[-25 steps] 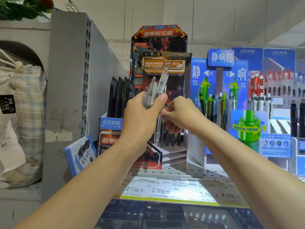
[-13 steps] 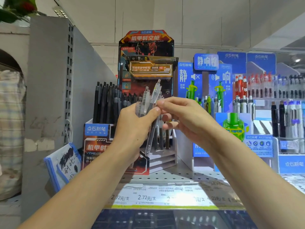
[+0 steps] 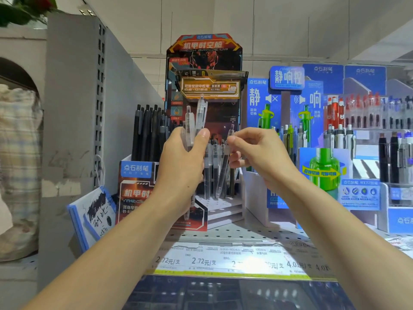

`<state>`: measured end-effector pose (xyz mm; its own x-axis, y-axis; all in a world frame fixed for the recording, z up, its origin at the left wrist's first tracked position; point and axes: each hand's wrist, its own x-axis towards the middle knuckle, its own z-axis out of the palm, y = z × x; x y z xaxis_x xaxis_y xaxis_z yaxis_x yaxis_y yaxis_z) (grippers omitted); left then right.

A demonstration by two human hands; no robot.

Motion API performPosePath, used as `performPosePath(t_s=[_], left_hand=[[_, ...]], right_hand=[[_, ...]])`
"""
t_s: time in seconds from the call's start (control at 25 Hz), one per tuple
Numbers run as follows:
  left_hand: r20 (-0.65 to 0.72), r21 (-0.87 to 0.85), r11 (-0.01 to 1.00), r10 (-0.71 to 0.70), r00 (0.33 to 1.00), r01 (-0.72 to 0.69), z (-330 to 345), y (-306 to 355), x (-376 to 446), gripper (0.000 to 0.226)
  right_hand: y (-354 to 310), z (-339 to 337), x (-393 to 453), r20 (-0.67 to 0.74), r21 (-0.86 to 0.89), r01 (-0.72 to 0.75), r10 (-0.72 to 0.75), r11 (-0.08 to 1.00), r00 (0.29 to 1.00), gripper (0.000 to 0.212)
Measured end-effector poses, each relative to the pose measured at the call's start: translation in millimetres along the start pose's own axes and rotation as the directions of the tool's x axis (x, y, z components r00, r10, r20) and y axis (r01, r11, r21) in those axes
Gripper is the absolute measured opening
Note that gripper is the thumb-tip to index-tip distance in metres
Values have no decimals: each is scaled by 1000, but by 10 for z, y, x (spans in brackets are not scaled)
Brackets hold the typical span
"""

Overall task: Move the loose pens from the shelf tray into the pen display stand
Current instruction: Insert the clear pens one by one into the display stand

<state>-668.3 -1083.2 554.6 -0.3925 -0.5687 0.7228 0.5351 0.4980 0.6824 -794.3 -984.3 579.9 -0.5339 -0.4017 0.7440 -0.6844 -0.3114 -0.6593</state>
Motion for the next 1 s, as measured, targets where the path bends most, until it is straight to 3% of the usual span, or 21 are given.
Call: performPosePath(t_s=[0.2,0.56,0.76,1.0], left_hand=[[33,-9,999,34,999,-34,-21,14,-38,24],[3,-37,998,56,998,-55,12,9,2,13],[-2,-10,996,89,996,-89,-16,-1,22,12],[-10,-34,999,16,1000,-16,-36,-20,-12,22]], right_hand=[[6,36,23,41,-83,19,-15,996,999,12],[56,74,58,84,-243,32,-12,970,996,12],[35,113,99,97,-398,34,5,917,995,24],[-74,121,88,174,-520,39,61,853,983,27]])
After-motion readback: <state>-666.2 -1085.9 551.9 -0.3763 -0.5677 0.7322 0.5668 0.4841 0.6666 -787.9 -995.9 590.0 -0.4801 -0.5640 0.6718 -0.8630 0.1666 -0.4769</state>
